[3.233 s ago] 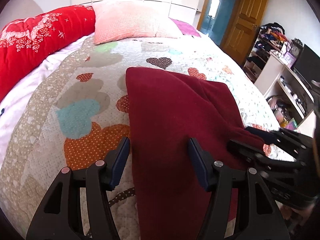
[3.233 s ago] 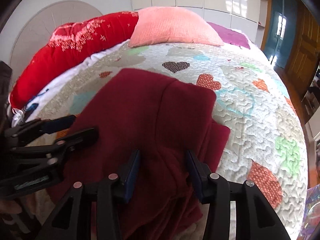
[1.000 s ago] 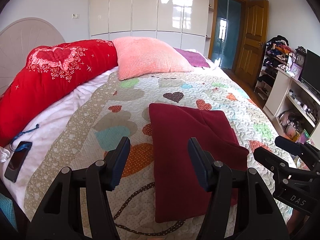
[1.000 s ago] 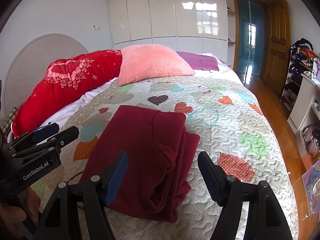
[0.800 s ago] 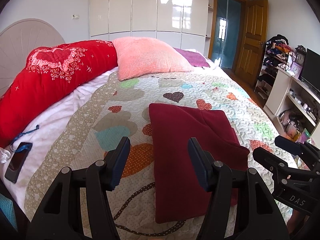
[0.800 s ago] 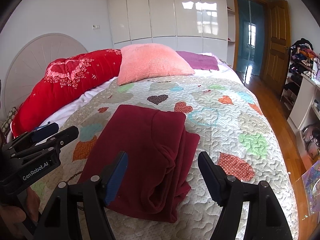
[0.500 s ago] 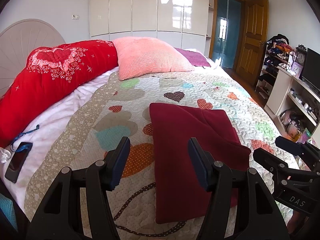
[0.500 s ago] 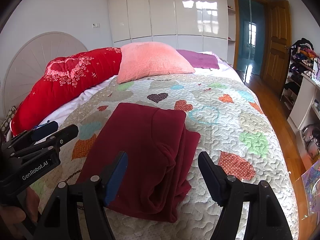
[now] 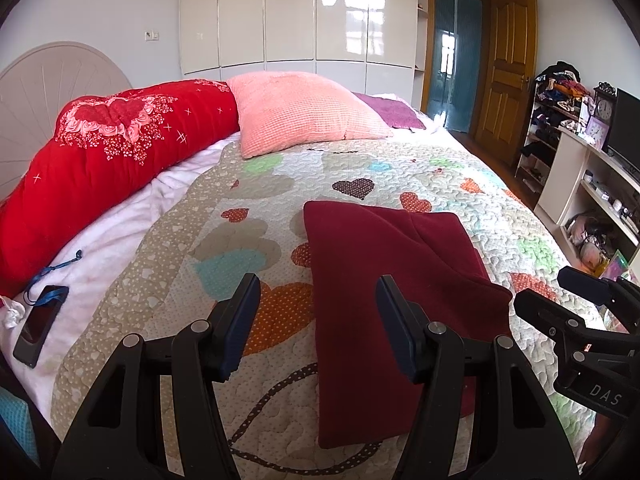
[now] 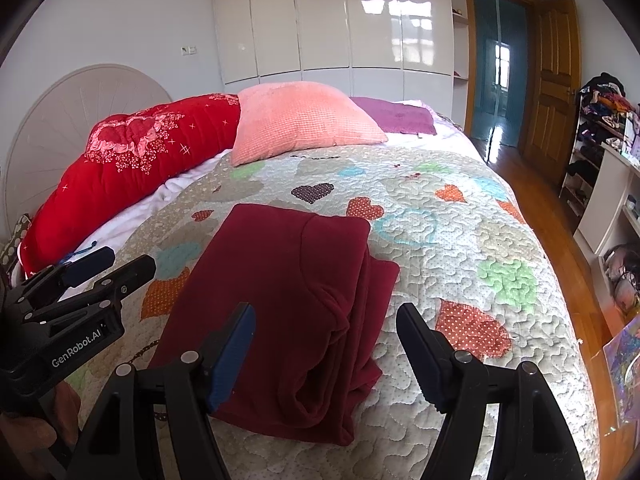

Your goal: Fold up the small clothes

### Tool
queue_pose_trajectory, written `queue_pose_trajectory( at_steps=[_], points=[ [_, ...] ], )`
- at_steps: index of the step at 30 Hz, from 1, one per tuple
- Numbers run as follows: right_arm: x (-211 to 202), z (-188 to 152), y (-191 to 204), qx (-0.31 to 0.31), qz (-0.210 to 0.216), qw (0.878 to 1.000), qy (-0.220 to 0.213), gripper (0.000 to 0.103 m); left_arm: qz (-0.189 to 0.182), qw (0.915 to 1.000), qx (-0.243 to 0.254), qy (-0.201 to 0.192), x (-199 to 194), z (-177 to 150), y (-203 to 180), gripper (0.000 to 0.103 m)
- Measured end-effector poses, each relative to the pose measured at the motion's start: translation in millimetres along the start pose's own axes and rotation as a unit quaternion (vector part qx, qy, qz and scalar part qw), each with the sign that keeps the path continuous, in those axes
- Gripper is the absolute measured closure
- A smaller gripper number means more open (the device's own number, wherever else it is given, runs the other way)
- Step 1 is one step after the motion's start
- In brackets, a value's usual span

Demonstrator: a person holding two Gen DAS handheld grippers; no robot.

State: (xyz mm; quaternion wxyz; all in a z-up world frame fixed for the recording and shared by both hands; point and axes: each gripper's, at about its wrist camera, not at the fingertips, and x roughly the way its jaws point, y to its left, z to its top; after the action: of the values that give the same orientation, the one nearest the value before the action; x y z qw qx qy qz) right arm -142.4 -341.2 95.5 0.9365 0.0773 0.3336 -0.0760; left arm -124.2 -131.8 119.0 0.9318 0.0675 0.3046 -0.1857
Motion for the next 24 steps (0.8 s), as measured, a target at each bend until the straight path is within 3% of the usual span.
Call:
queue_pose_trajectory(
  at_steps=[24],
  points=[
    [7.3,-2.6,-0.8,0.008,0.001,1.0,0.006,0.032,-0.001,1.0,-0.001,0.001,2.9,-1.7,-0.8,0.043]
  ],
)
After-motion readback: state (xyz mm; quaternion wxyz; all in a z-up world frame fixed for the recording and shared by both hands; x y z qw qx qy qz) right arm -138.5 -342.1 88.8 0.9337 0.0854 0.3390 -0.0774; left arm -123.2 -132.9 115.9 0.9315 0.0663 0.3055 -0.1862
